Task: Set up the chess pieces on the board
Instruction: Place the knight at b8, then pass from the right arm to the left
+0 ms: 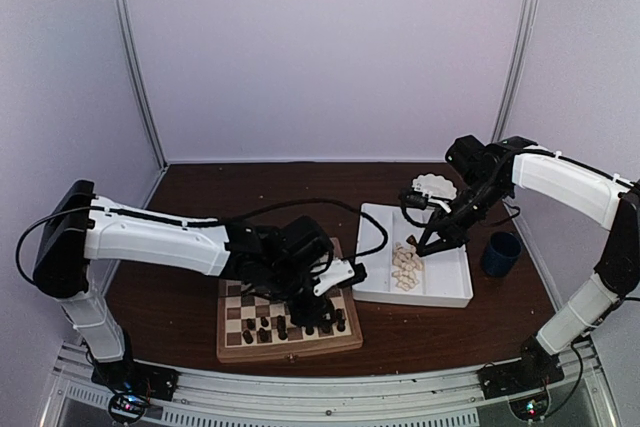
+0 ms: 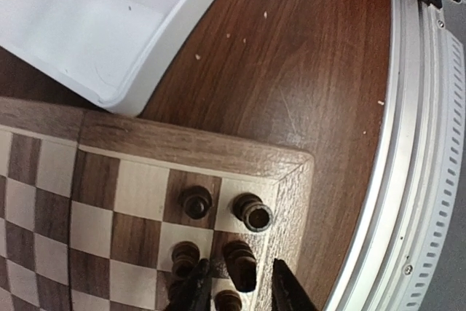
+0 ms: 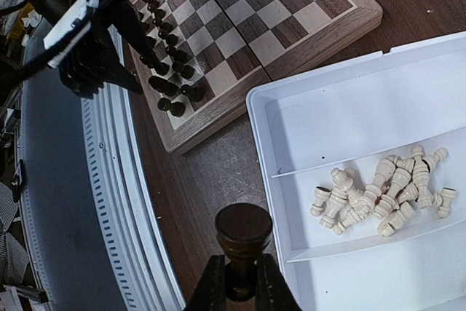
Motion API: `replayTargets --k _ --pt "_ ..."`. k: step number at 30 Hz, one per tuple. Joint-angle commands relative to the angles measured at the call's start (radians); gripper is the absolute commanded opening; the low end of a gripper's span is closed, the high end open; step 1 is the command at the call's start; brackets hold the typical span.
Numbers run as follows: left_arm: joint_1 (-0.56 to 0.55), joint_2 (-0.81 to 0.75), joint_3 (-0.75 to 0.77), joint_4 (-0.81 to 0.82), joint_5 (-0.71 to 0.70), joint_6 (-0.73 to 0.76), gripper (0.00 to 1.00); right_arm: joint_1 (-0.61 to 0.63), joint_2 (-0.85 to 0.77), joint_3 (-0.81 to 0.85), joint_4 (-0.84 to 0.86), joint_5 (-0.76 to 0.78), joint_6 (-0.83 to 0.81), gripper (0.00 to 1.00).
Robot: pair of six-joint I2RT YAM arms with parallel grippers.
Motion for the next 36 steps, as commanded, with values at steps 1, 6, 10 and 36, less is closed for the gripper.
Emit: replayTargets --k 1,6,10,36 --pt "-0.004 -0.097 0.092 0.009 -0.043 0.023 0.33 -0.003 -0.008 0.011 -0.005 -0.002 -0.023 0.05" --pt "0.053 -0.14 0.112 0.117 -0.023 -0.137 0.42 -0.002 -0.015 0.034 -0.021 -0.031 -0.029 0.05" --pt "0.183 -0.113 0.113 0.302 0.21 -0.413 0.44 0.005 -0.014 0.072 -0.045 -0.041 -0.037 0.06" --pt "0.232 0.242 0.454 0.514 0.634 -0.71 0.39 0.083 0.05 0.203 -0.08 -0.038 -0.026 0.06"
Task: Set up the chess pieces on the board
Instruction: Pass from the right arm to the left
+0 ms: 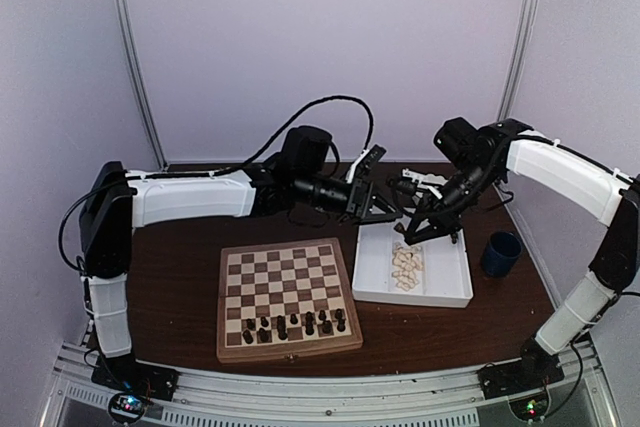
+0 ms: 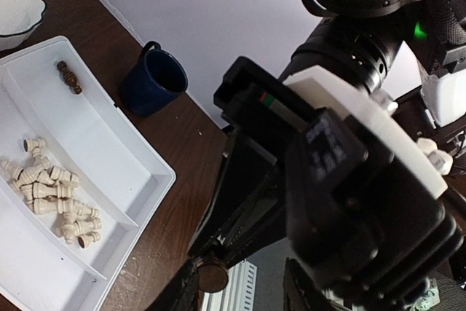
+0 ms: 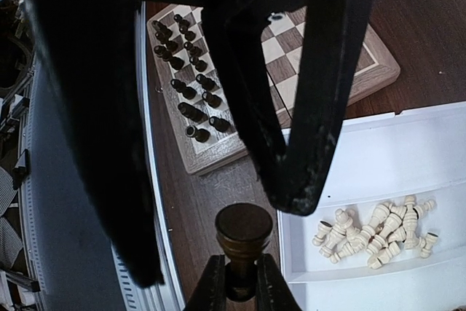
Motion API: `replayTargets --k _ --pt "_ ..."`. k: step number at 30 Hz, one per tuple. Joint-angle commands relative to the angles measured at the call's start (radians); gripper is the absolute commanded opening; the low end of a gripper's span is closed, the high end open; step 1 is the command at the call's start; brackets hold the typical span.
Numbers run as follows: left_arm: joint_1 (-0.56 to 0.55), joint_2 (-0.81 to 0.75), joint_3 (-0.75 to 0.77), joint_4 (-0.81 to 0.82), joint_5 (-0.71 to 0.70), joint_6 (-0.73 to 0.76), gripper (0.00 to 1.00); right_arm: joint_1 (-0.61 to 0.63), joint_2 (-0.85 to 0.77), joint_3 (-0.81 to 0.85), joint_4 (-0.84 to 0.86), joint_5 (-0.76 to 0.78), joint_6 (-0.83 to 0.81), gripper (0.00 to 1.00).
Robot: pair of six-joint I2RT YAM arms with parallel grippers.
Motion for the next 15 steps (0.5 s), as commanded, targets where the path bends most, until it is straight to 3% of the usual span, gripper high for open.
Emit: replayTargets --k 1,9,15 --pt "-0.007 0.03 0.062 -0.031 0.035 0.004 0.38 0.011 0.006 0.038 -0.013 -0.02 0.0 0.06" --pt "-0.01 0.053 0.087 -0.1 0.024 0.01 0.38 0.012 0.008 0.043 -0.009 -0.038 0.008 0.06" --pt "-0.01 0.065 0.09 -0.085 0.045 0.0 0.27 0.012 0.017 0.051 -0.005 -0.038 0.015 0.06"
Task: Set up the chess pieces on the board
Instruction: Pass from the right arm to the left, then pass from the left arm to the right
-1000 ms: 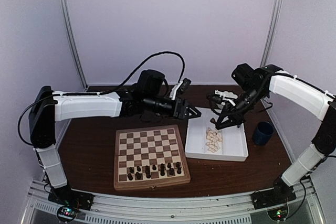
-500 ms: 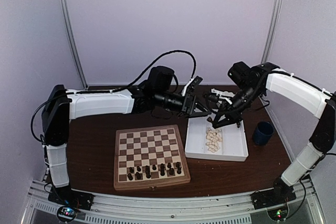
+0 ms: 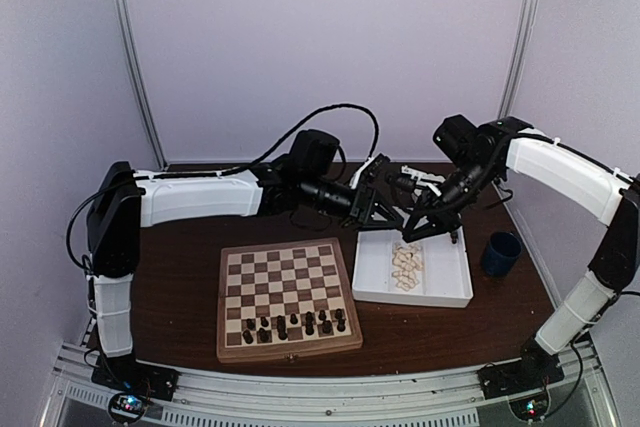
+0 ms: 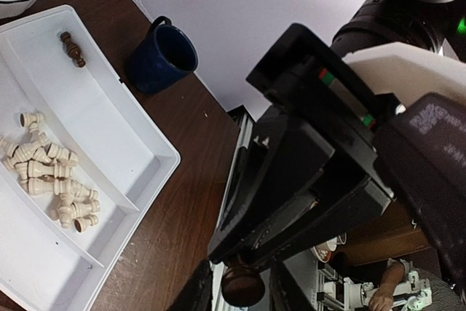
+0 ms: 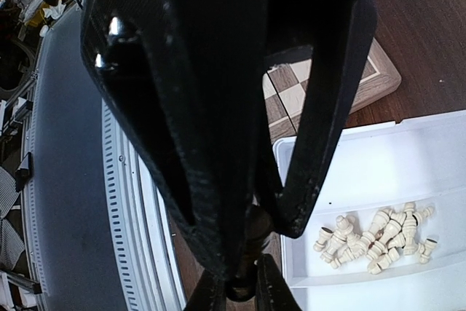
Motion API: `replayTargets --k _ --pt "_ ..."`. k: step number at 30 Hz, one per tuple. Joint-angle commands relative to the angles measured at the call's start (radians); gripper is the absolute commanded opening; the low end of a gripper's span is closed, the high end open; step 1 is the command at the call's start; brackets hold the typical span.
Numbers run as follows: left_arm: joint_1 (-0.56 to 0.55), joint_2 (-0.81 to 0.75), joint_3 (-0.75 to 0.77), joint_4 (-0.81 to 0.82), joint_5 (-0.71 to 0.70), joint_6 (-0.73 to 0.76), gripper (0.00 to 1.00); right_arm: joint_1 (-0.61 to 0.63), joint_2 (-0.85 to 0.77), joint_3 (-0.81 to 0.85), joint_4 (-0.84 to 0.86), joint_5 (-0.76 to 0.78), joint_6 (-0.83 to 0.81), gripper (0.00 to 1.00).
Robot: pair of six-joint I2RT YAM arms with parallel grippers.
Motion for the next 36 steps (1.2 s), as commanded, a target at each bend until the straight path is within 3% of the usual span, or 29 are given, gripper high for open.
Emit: replayTargets --k 1,7,10,13,16,19,26,36 --pt "-0.005 0.02 0.031 0.016 0.03 -0.001 0.25 0.006 0.014 0.033 -0.002 -0.023 0.006 0.06" --pt "-0.004 0.023 0.03 0.05 0.046 -0.011 0.12 0.006 0.015 0.04 -0.005 -0.021 0.009 0.06" --pt "0.009 -0.003 -0.007 0.111 0.031 -0.029 0.09 -0.009 -0.001 0.047 -0.024 -0.031 0.007 0.19" --pt "0.033 -0.055 -0.101 0.276 -0.021 -0.099 0.08 -0.093 -0.055 0.03 -0.013 -0.157 0.022 0.36" --pt "0.045 -0.087 -0.168 0.466 -0.07 -0.165 0.08 -0.216 -0.105 -0.007 0.108 -0.318 0.157 0.46" --pt "0.045 -0.092 -0.207 0.663 -0.13 -0.231 0.08 -0.265 -0.126 -0.068 0.259 -0.417 0.326 0.52" --pt "0.045 -0.035 -0.205 0.889 -0.213 -0.377 0.08 -0.257 -0.114 -0.18 0.601 -0.563 0.693 0.54" --pt "0.045 0.018 -0.215 1.004 -0.243 -0.483 0.07 -0.229 -0.094 -0.213 0.829 -0.608 0.905 0.51"
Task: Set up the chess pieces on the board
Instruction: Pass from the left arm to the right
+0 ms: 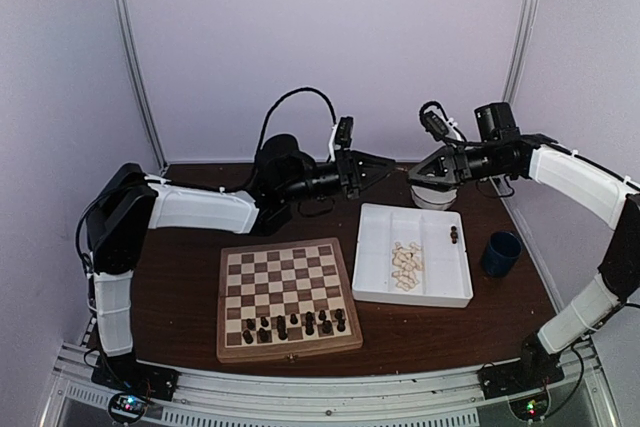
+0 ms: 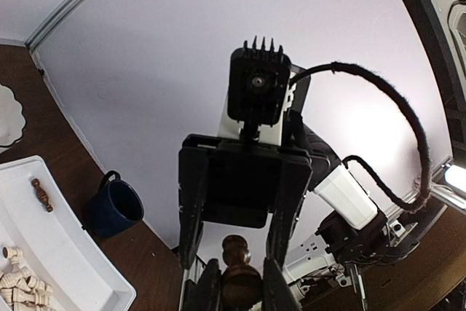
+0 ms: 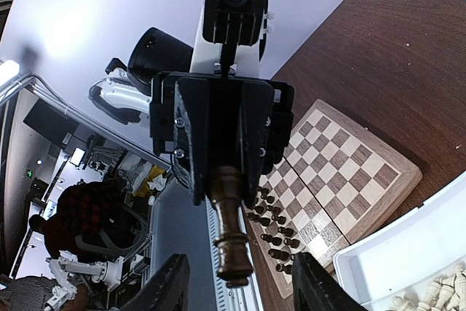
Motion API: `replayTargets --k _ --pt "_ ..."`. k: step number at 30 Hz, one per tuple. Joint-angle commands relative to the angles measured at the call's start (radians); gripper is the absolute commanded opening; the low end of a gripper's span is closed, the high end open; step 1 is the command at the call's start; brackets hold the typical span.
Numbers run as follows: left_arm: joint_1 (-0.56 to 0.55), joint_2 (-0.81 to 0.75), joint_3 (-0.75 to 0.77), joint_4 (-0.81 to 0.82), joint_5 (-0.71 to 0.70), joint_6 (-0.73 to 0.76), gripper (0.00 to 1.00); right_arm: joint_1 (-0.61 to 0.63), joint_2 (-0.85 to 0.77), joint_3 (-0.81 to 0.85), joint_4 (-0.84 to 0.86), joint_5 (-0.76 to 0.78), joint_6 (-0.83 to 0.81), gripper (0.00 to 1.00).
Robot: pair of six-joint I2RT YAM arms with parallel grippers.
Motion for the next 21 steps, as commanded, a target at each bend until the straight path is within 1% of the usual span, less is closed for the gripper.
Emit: replayTargets --k 1,9,13,18,21 --pt "0.0 0.018 0.002 0.107 -0.022 -0.046 0.07 0.012 -0.011 -0.023 0.165 -0.054 0.138 0.5" --pt "0.001 0.028 0.01 0.093 -0.014 -0.047 0.07 0.014 -0.008 -0.043 0.261 -0.068 0.22 0.32" --pt "0.0 0.029 0.009 0.094 -0.015 -0.05 0.06 0.014 -0.001 -0.046 0.311 -0.07 0.261 0.28" --pt "0.0 0.029 0.007 0.083 -0.016 -0.044 0.06 0.014 0.005 -0.047 0.321 -0.062 0.267 0.18" --pt "0.0 0.03 0.009 0.075 -0.018 -0.034 0.07 0.014 0.0 -0.047 0.306 -0.045 0.251 0.14"
